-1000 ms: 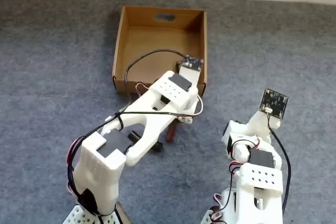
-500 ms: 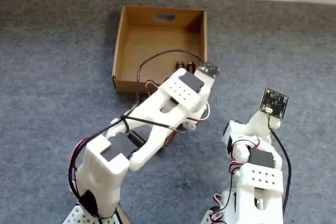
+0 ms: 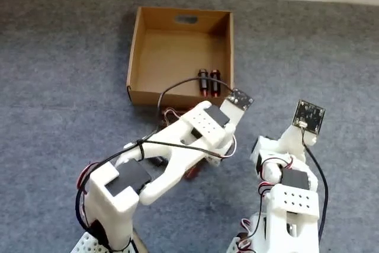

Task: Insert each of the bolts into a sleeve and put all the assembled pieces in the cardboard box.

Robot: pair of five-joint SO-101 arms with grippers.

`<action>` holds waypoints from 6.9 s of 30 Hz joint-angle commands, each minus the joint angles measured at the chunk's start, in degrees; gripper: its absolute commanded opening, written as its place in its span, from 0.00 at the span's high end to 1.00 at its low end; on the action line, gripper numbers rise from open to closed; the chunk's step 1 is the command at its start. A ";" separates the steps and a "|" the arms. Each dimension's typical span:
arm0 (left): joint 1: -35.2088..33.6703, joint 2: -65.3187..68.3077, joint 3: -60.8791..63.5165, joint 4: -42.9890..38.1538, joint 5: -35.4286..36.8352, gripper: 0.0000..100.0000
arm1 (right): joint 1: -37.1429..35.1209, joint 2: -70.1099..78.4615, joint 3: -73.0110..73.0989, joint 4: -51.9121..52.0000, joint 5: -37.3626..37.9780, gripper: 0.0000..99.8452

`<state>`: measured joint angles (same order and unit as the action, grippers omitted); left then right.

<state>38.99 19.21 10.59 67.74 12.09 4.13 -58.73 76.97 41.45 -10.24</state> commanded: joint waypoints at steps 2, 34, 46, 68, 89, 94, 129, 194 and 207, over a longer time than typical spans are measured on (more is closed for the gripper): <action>-2.07 -2.33 0.40 -0.35 0.18 0.92 | 0.40 -0.66 -0.22 -1.10 -0.62 0.99; -10.07 -21.67 -4.88 9.76 -0.35 0.99 | 0.40 -0.75 -0.22 -1.10 -0.62 0.99; -22.37 -46.46 7.69 -2.64 -0.18 0.99 | -3.03 -1.10 -4.70 -1.10 -0.26 0.99; -26.59 -70.55 27.30 -41.67 -0.09 0.99 | -34.95 -1.01 -9.89 -22.46 15.12 0.99; -19.03 -70.73 27.47 -41.76 0.09 0.99 | -34.95 -32.48 5.23 -22.02 15.38 0.99; -17.01 -70.81 27.21 -41.76 0.09 0.99 | -34.77 -36.97 7.96 -22.02 15.47 0.99; -11.56 -70.90 30.99 -41.76 13.54 0.99 | -34.68 -39.52 11.12 -21.93 15.47 0.99; -4.97 -70.64 26.77 -29.63 4.57 0.99 | -34.68 -39.87 12.79 -22.02 15.38 0.99; -8.22 -70.29 26.77 -29.63 6.24 0.99 | -34.68 -39.87 12.88 -22.02 15.38 0.99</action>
<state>31.96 -50.59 39.43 37.67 17.80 -30.33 -97.93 90.59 19.47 4.35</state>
